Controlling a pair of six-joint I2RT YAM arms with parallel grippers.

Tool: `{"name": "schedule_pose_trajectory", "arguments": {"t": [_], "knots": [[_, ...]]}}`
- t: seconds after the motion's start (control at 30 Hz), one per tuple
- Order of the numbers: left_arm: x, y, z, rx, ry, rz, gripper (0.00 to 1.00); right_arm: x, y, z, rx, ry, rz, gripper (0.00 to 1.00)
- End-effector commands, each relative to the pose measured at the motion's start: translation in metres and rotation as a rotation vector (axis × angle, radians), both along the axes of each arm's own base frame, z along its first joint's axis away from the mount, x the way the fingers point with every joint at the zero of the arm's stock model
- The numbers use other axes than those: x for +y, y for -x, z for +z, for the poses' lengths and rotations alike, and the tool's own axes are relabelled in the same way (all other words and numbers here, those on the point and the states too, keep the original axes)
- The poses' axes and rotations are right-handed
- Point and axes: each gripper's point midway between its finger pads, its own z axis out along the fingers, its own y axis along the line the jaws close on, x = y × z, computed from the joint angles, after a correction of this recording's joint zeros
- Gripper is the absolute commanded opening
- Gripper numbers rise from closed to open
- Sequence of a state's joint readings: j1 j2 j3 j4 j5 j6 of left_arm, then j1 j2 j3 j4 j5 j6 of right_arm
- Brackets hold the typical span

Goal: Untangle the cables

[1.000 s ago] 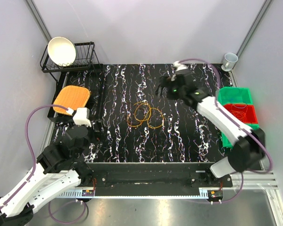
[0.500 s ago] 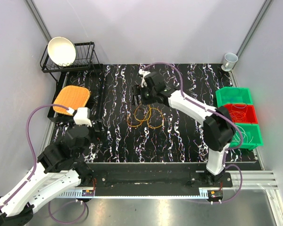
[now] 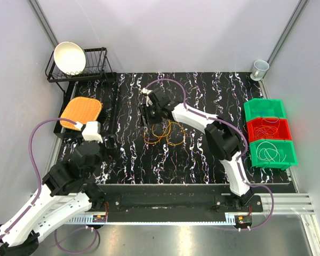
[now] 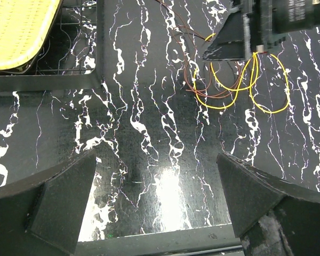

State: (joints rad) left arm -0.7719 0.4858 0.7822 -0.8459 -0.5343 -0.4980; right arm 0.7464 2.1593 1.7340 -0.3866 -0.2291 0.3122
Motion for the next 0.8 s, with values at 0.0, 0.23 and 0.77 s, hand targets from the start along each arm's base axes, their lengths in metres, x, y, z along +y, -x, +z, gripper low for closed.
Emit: {"name": "schedule_pose_trajectory", "arguments": {"t": [0.0, 0.23, 0.77], "knots": [[0.001, -0.004, 0.007, -0.025, 0.011, 0.018, 0.99, 0.026, -0.009, 0.011, 0.000, -0.086, 0.025, 0.57], [0.004, -0.004, 0.009, -0.034, 0.014, 0.028, 0.99, 0.033, -0.016, -0.009, 0.029, -0.082, 0.003, 0.52], [0.005, -0.004, 0.010, -0.036, 0.020, 0.035, 0.99, 0.033, -0.025, -0.042, 0.049, -0.044, -0.053, 0.36]]}}
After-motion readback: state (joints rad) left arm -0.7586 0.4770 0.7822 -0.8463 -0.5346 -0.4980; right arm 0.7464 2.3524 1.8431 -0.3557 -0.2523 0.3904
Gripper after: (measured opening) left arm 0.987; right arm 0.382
